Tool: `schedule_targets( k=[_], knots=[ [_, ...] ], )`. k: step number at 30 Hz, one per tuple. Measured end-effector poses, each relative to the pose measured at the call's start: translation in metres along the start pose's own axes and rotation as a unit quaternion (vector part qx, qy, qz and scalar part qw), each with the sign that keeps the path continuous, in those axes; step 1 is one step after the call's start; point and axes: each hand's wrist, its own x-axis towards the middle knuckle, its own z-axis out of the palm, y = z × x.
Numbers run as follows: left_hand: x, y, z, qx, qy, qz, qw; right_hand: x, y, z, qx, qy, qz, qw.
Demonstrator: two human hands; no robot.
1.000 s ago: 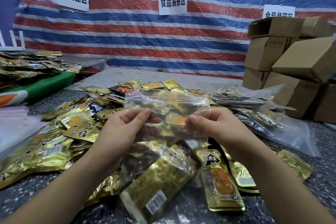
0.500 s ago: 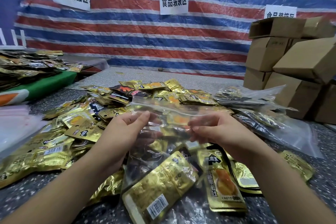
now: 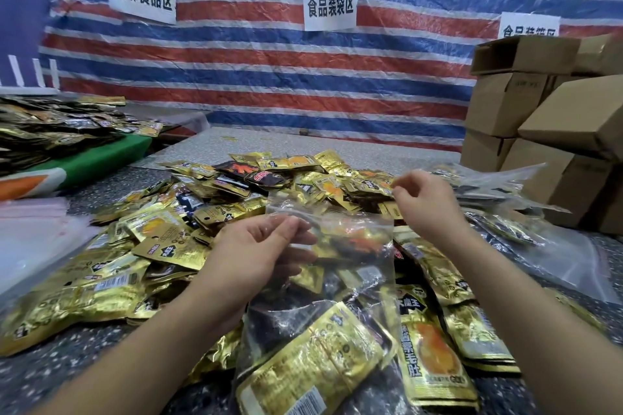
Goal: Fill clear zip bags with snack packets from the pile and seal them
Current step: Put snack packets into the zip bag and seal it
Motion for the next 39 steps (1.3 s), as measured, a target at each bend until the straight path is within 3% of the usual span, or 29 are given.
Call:
schedule_targets(
  k=[5,11,17,22,27,34,39],
  knots=[
    [0.0,-0.001,0.002,0.023,0.004,0.023,0.999,0.055,0.006,0.021,-0.261,-0.12,-0.065,0.956],
    [-0.002,0.001,0.003,0.037,0.008,0.027,0.999,0.082,0.018,0.042,-0.366,-0.23,-0.055,0.9],
    [-0.002,0.001,0.001,0.055,0.007,0.014,0.998,0.077,0.027,0.045,-0.377,-0.164,-0.125,0.903],
    [-0.002,0.0,-0.002,0.056,0.002,0.012,0.998,0.063,0.027,0.039,-0.318,-0.118,-0.187,0.922],
    [-0.002,0.001,-0.001,0.054,0.001,0.016,0.998,0.057,0.027,0.039,-0.227,-0.064,-0.145,0.961],
    [-0.003,0.001,0.0,0.047,-0.001,0.013,0.999,0.054,0.028,0.046,-0.319,-0.111,-0.149,0.929],
    [-0.003,0.002,0.002,0.038,0.001,0.01,0.999,0.053,0.03,0.048,-0.33,-0.079,-0.144,0.93]
  ],
)
